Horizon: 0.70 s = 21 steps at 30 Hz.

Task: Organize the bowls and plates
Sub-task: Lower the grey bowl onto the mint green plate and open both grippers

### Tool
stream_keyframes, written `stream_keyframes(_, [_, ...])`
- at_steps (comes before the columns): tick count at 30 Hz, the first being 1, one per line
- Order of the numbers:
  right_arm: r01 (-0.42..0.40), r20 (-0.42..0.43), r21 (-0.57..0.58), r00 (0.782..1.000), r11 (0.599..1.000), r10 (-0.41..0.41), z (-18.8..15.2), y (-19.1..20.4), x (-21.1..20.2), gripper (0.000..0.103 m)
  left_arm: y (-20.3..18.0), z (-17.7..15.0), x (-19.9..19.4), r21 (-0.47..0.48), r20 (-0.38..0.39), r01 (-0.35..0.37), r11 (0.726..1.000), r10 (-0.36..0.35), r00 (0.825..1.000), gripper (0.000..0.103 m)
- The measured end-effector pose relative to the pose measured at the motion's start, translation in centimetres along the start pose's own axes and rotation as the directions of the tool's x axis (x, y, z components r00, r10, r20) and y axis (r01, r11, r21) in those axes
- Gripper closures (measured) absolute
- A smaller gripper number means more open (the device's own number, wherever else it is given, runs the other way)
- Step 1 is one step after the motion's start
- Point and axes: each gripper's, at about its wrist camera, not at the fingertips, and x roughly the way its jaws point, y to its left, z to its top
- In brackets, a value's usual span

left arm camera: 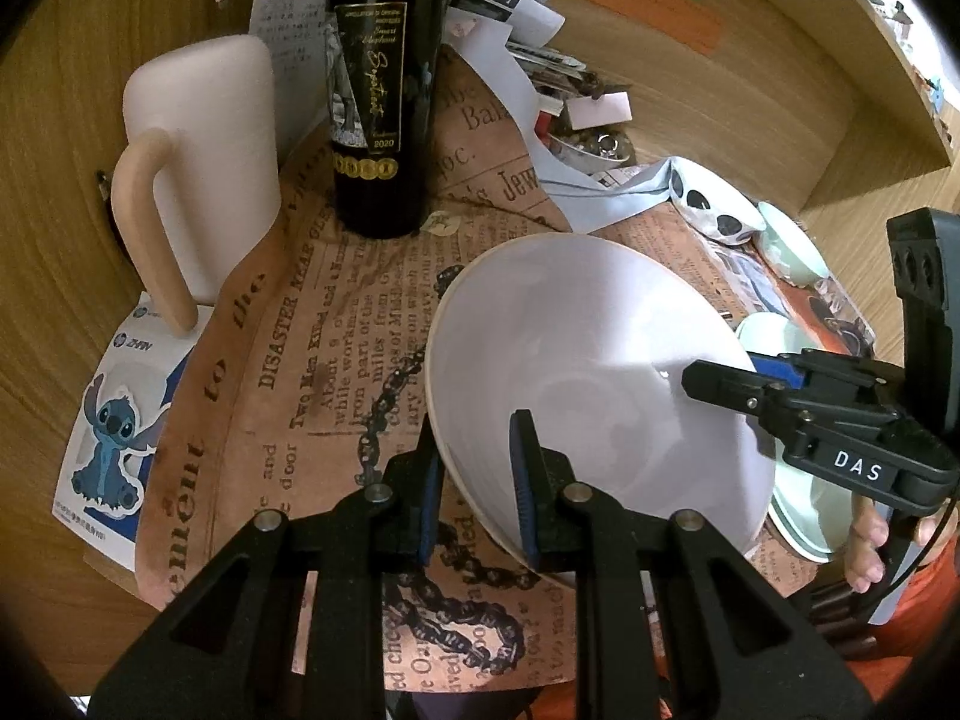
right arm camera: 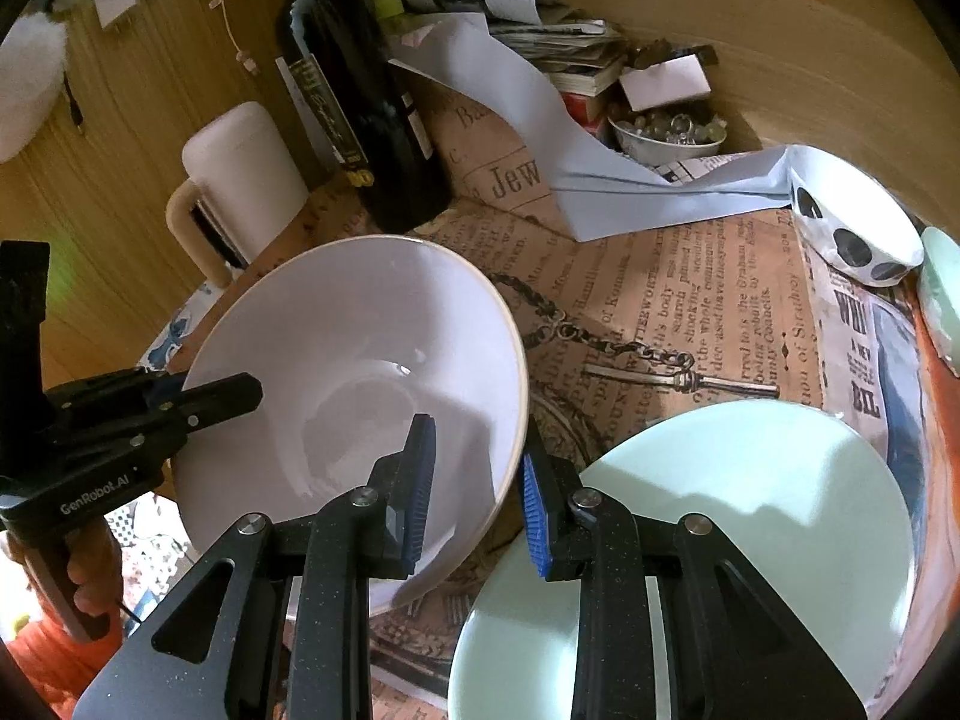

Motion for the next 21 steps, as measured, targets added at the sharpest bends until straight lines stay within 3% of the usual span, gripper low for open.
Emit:
stream_keyframes(7, [-0.006, -0.009, -0.010, 1.000, 1.000, 0.006, 0.1, 0.0, 0.1, 0.076, 0.3, 0.0, 0.3, -0.004, -0.005, 0.014, 1.000, -0.014, 1.000, 0.082])
stream_keyframes(12, [-0.001, 0.027, -0.021, 1.000, 1.000, 0.001, 0.1, -0.4, -1.1, 0.071, 0.3, 0.4, -0.6, -0.005, 0.030, -0.036, 0.999, 0.037, 0.999, 0.080])
stream_keyframes(15, [0.001, 0.058, -0.014, 0.998, 1.000, 0.000, 0.0, -1.1, -2.4, 0.067, 0.2, 1.0, -1.8, -0.008, 0.069, -0.054, 0.999, 0.054, 0.996, 0.074])
stream_keyframes(17, [0.005, 0.083, -0.003, 0.997, 1.000, -0.005, 0.1, -1.9, -3.4, 0.065, -0.1, 1.4, -2.6, -0.004, 0.099, -0.058, 0.998, 0.059, 0.993, 0.064])
stream_keyframes(21, [0.030, 0.134, 0.018, 0.990, 0.999, -0.033, 0.1, -3.7, -5.5, 0.062, -1.9, 2.2, -4.4, 0.032, 0.172, -0.067, 0.997, 0.061, 0.983, 0.059])
